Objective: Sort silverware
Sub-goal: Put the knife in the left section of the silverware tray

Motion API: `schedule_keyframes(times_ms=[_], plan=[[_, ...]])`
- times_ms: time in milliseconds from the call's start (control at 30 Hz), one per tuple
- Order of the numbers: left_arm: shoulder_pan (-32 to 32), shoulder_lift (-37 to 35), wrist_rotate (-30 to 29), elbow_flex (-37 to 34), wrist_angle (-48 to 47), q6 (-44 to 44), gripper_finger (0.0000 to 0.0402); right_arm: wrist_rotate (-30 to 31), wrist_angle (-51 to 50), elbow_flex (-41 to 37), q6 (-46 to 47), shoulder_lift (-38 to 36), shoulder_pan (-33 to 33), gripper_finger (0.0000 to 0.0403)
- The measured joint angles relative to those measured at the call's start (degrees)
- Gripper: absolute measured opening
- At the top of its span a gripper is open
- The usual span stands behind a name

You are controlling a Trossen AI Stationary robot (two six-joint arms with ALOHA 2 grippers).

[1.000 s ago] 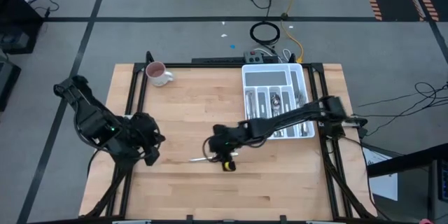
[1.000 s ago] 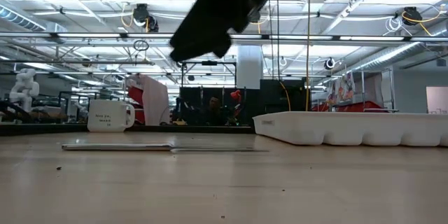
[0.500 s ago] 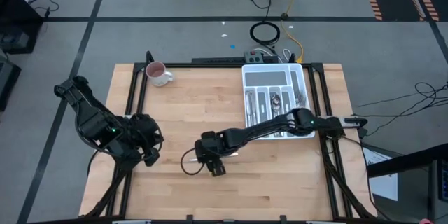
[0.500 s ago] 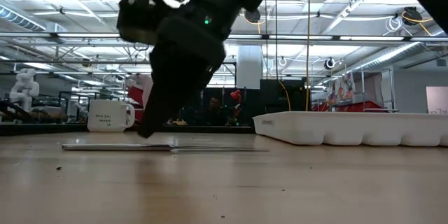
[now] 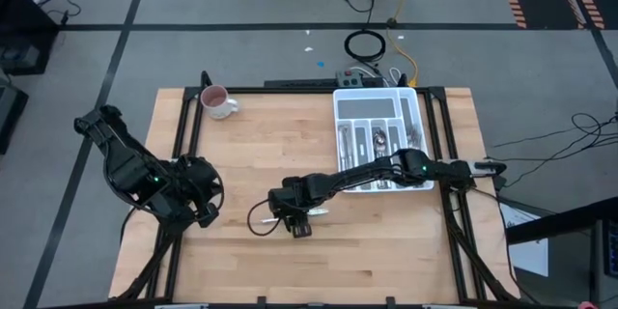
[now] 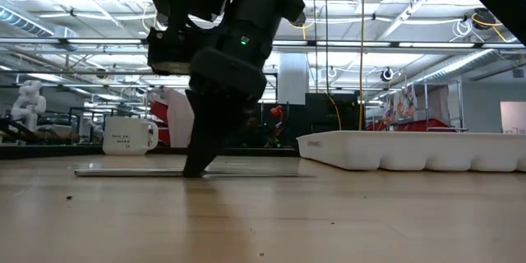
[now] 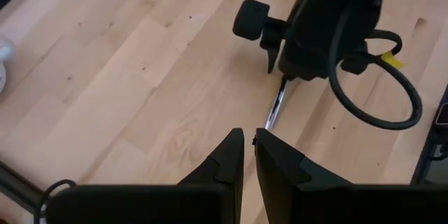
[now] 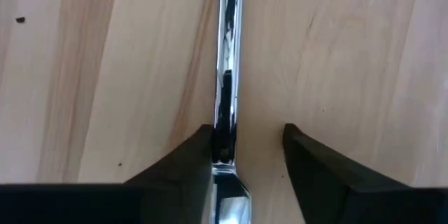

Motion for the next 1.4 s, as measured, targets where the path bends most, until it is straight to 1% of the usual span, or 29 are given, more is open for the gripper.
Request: schedule_keyframes(times_ms=[133, 267, 300, 433, 567, 800, 967, 1133, 1233, 1400], plan=[[0.0, 0.2, 1.1, 0.0, 0.2, -0.3, 0.0043, -0.3, -0.1, 0.1, 0.0, 1.0, 0.5, 0.0104], [-0.1, 0.4, 1.6, 0.0, 0.3, -0.2, 0.0043, 0.1, -0.3, 0.1, 0.0, 1.0, 1.1, 0.0026], [-0.2, 0.4, 1.6, 0.0, 0.3, -0.2, 0.0043, 0.1, -0.3, 0.1, -0.2, 1.0, 1.2, 0.0015], [-0.4, 0.5, 1.6, 0.0, 0.3, -0.3, 0.0043, 0.0, -0.4, 0.2, 1.2, 1.0, 1.3, 0.0008], [-0.9, 0.5, 1.6, 0.0, 0.3, -0.3, 0.0043, 0.0, -2.5, 2.5, 1.9, 0.9, 1.6, 0.0003], [-1.6, 0.5, 1.6, 0.0, 0.3, -0.3, 0.0043, -0.2, -7.2, 5.9, 2.2, -2.2, 1.4, 0.0001], [-1.6, 0.5, 1.6, 0.0, 0.3, -0.3, 0.0043, 0.0, -9.6, 6.6, 2.1, -4.9, 1.1, 0.0], [-1.6, 0.5, 1.5, 0.0, 0.1, -0.3, 0.0043, 0.8, -12.7, 6.7, 2.1, -5.8, 1.0, 0.0], [-1.6, 0.5, 1.3, 0.0, 0.1, -0.2, 0.0043, 3.3, -14.9, 6.6, 1.1, -7.1, 1.1, 0.0], [-1.6, 0.5, 1.0, 0.0, -0.6, -0.3, 0.0043, 9.8, -23.5, 6.8, -4.3, -9.0, 0.0, 0.0]])
